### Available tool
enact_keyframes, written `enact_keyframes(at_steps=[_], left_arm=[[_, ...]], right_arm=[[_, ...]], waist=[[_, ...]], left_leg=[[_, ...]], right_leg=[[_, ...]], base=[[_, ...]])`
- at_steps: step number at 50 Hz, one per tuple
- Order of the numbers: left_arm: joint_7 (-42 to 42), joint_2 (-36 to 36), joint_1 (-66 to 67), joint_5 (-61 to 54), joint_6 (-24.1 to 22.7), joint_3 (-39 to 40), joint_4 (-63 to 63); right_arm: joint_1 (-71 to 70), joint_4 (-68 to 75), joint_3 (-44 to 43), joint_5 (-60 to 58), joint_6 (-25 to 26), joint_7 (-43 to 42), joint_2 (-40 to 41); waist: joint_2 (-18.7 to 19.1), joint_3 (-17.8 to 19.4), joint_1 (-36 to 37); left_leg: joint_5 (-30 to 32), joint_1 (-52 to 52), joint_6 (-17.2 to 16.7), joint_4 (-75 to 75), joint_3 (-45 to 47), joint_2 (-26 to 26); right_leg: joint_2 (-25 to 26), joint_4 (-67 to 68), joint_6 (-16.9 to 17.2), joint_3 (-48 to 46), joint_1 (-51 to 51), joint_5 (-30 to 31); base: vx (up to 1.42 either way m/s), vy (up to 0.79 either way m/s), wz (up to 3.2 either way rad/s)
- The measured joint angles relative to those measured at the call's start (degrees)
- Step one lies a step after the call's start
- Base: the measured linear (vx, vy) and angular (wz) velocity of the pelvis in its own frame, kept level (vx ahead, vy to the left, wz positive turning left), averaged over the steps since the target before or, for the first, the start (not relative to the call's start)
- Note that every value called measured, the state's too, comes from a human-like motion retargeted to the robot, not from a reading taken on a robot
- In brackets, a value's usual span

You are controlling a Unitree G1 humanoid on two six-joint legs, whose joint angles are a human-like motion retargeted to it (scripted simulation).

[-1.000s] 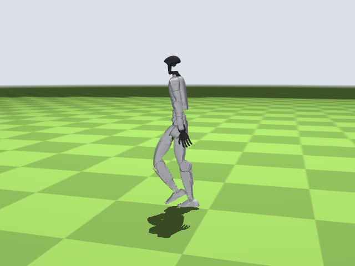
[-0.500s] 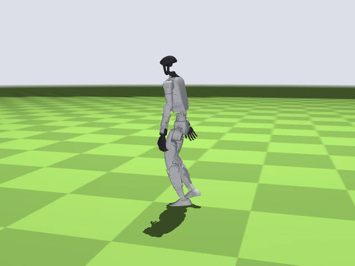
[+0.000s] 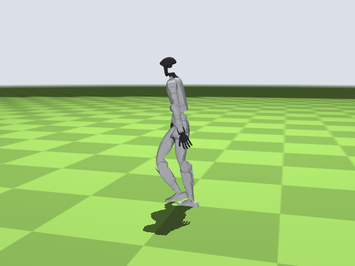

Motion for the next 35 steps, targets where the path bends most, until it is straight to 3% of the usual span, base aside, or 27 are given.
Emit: enact_keyframes(at_steps=[3,5,7,10,12,13,15,17,20,23,25,27,30,35], left_arm=[[0.88,-0.11,0.61,-4.43,-0.44,0.99,1.94],[0.67,0.25,0.63,-4.93,-0.46,1.27,2.15],[0.53,0.20,0.10,-3.84,-0.14,1.22,1.21],[1.55,-0.76,-1.54,-2.55,-0.03,-1.11,-1.95],[1.15,-0.89,-3.11,-1.38,-0.46,-3.86,-5.36],[0.52,-0.80,-3.95,-0.31,-0.77,-5.01,-7.37],[-0.54,-0.58,-5.61,2.57,-1.07,-7.40,-11.91],[0.14,0.09,-6.76,5.05,-1.63,-10.83,-16.67],[2.77,1.02,-7.83,6.12,-5.18,-14.74,-22.42],[4.11,1.57,-8.63,5.50,-7.63,-16.76,-26.03],[3.09,1.77,-9.20,5.25,-8.30,-17.30,-27.47],[1.04,2.55,-9.52,5.17,-8.37,-17.63,-27.73],[-0.74,2.93,-9.52,6.37,-8.02,-18.40,-27.67],[4.81,3.88,-5.01,10.17,-5.12,-17.45,-24.44]], right_arm=[[-0.44,-5.57,1.44,3.03,-3.90,-0.29,0.78],[-0.82,-6.97,1.37,4.50,-4.93,0.32,1.87],[-0.99,-6.79,0.91,7.69,-3.93,1.94,3.56],[-0.70,-5.01,0.47,12.37,-1.64,3.09,4.92],[0.44,-3.34,0.17,13.48,-1.38,1.94,4.70],[1.11,-2.15,-0.10,13.41,-1.33,0.91,4.36],[2.72,0.67,-1.33,12.12,-1.14,-0.89,3.89],[4.13,4.17,-2.80,10.56,-0.59,-1.13,3.08],[5.74,10.78,-4.82,9.35,0.58,0.39,1.74],[7.00,16.36,-6.71,9.37,1.74,4.06,0.36],[7.80,18.93,-7.99,9.72,2.83,7.39,-0.50],[8.50,20.93,-9.01,10.53,3.85,10.47,-0.95],[8.75,22.93,-12.19,12.08,5.19,13.16,-1.84],[6.05,23.59,-13.37,16.94,7.51,10.18,-1.42]], waist=[[-1.43,-0.93,-1.40],[-2.50,-1.75,-2.05],[-1.22,-1.55,-2.75],[2.08,-1.64,-3.89],[3.56,-1.71,-5.76],[3.49,-1.91,-6.24],[3.54,-2.27,-7.13],[3.36,-2.26,-8.19],[2.97,-2.63,-10.92],[2.01,-2.48,-13.72],[1.02,-2.20,-14.52],[1.70,-2.86,-12.29],[0.51,-1.87,-10.92],[2.18,0.00,-8.11]], left_leg=[[-0.36,1.34,0.00,-13.37,-3.37,-7.59],[-6.37,6.18,0.00,-12.18,3.72,-0.51],[-5.07,6.99,0.00,-15.48,-1.54,-2.95],[-4.55,9.05,0.00,-17.78,-1.93,1.85],[-3.52,10.30,0.00,-20.51,-3.70,2.20],[-3.02,11.41,0.00,-22.43,-3.42,1.90],[-2.29,12.58,0.00,-24.86,-4.05,1.51],[-1.20,14.50,0.00,-28.14,-4.82,0.04],[0.61,17.10,0.00,-32.45,-7.05,-2.49],[0.92,19.93,0.00,-34.56,-8.35,-4.60],[0.81,21.70,0.00,-34.49,-8.85,-5.42],[-1.55,21.89,0.00,-30.29,-5.88,-2.13],[-0.99,21.81,0.00,-21.57,-4.63,-1.07],[12.09,15.37,0.00,2.00,-3.58,7.34]], right_leg=[[-3.32,0.13,3.14,-3.79,0.91,2.09],[-3.48,2.85,3.54,-6.11,1.86,1.52],[-2.46,8.50,6.01,-4.55,-0.15,7.41],[-4.54,25.15,9.43,-9.21,-6.10,16.46],[-4.85,37.06,11.89,-9.67,-11.18,17.54],[-5.20,42.55,12.37,-9.33,-13.68,14.60],[-6.51,50.23,9.93,-10.12,-18.01,5.44],[-7.60,51.63,8.73,-10.93,-21.25,-0.93],[-8.20,45.99,9.00,-9.82,-25.20,-7.64],[-6.85,33.36,9.30,-5.32,-26.12,-9.69],[-2.68,28.13,8.22,2.36,-24.98,-13.41],[-7.16,28.63,3.86,-10.37,-19.77,-20.57],[-3.54,26.19,4.83,-1.56,-18.13,-20.06],[1.36,19.91,3.41,2.09,-11.92,-18.87]], base=[[0.45,0.24,0.22],[0.61,-0.50,-0.51],[0.41,-0.02,-0.58],[0.38,0.10,-0.53],[0.40,0.03,-0.04],[0.37,-0.06,-0.05],[0.30,-0.11,0.06],[0.42,-0.16,0.51],[0.30,-0.09,0.78],[0.35,-0.19,0.75],[0.34,-0.31,0.21],[0.39,-0.41,-0.41],[0.42,-0.41,0.01],[0.31,-0.21,-0.39]])
